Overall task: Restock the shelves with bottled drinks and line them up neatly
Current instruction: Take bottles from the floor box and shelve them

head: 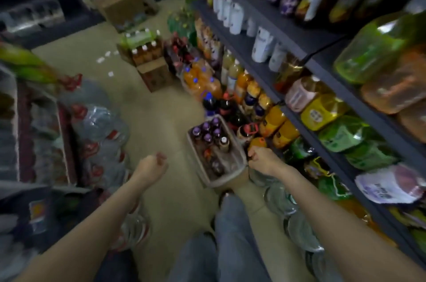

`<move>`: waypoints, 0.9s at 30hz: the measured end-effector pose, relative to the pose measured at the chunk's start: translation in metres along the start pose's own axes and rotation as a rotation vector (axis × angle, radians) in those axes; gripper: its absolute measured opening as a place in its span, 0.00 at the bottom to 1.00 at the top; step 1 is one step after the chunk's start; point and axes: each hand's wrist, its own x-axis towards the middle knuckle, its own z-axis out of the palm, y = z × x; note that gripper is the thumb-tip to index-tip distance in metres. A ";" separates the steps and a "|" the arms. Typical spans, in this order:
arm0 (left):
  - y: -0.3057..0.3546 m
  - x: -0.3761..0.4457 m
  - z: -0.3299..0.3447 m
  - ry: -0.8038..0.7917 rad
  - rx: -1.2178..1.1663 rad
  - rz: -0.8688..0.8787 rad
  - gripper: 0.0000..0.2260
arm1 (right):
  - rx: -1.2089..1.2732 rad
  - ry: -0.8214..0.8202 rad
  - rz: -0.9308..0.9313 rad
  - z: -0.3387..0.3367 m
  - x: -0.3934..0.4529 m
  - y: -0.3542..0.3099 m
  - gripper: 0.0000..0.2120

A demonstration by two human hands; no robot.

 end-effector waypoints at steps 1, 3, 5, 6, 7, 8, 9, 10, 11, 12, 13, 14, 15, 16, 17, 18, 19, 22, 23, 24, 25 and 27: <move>-0.001 0.013 0.002 -0.014 0.015 0.007 0.11 | -0.002 -0.023 0.017 0.005 0.020 0.000 0.11; -0.002 0.040 0.008 -0.028 0.015 0.013 0.12 | -0.035 -0.068 0.041 0.013 0.060 -0.001 0.08; -0.002 0.070 0.013 -0.039 0.006 0.008 0.11 | -0.042 -0.091 0.088 0.019 0.098 -0.002 0.04; -0.003 0.088 0.016 -0.052 0.013 0.006 0.11 | -0.041 -0.096 0.098 0.022 0.118 -0.002 0.05; -0.005 0.107 0.020 -0.072 0.020 -0.004 0.10 | -0.031 -0.101 0.109 0.027 0.139 -0.001 0.07; -0.007 0.126 0.024 -0.082 0.021 -0.015 0.10 | -0.019 -0.104 0.118 0.033 0.160 0.001 0.07; -0.008 0.145 0.031 -0.086 0.015 -0.025 0.10 | 0.008 -0.102 0.131 0.040 0.180 0.003 0.06; -0.010 0.165 0.040 -0.088 -0.001 -0.030 0.10 | 0.035 -0.097 0.148 0.050 0.201 0.006 0.04; -0.012 0.185 0.052 -0.090 -0.021 -0.034 0.10 | 0.050 -0.077 0.160 0.060 0.223 0.011 0.04; -0.017 0.207 0.068 -0.097 -0.036 -0.032 0.10 | 0.053 -0.049 0.166 0.073 0.247 0.019 0.04; -0.022 0.228 0.085 -0.112 -0.042 -0.026 0.10 | 0.044 -0.023 0.157 0.089 0.273 0.029 0.05; -0.030 0.249 0.105 -0.134 -0.048 -0.013 0.10 | 0.018 -0.001 0.145 0.106 0.300 0.040 0.05; -0.039 0.268 0.125 -0.164 -0.058 -0.002 0.10 | -0.018 0.006 0.125 0.124 0.327 0.051 0.07; -0.049 0.288 0.145 -0.190 -0.065 0.010 0.10 | -0.078 -0.003 0.094 0.142 0.355 0.063 0.12; -0.060 0.307 0.164 -0.204 -0.061 0.014 0.10 | -0.141 -0.025 0.057 0.158 0.382 0.073 0.17; -0.071 0.323 0.181 -0.208 -0.052 0.010 0.10 | -0.208 -0.037 0.038 0.169 0.407 0.083 0.21; -0.082 0.338 0.196 -0.207 -0.045 0.005 0.10 | -0.269 -0.008 0.031 0.180 0.435 0.093 0.23; -0.108 0.372 0.228 -0.204 -0.040 0.026 0.10 | -0.319 0.102 0.120 0.207 0.507 0.114 0.25; -0.115 0.379 0.235 -0.217 -0.020 0.026 0.10 | -0.315 0.096 0.139 0.215 0.521 0.116 0.25; -0.119 0.382 0.239 -0.233 0.009 0.024 0.10 | -0.312 0.088 0.150 0.224 0.528 0.117 0.24; -0.124 0.384 0.242 -0.242 0.028 0.016 0.10 | -0.321 0.097 0.150 0.231 0.530 0.118 0.22; -0.128 0.383 0.242 -0.246 0.040 0.003 0.10 | -0.353 0.115 0.105 0.237 0.516 0.117 0.20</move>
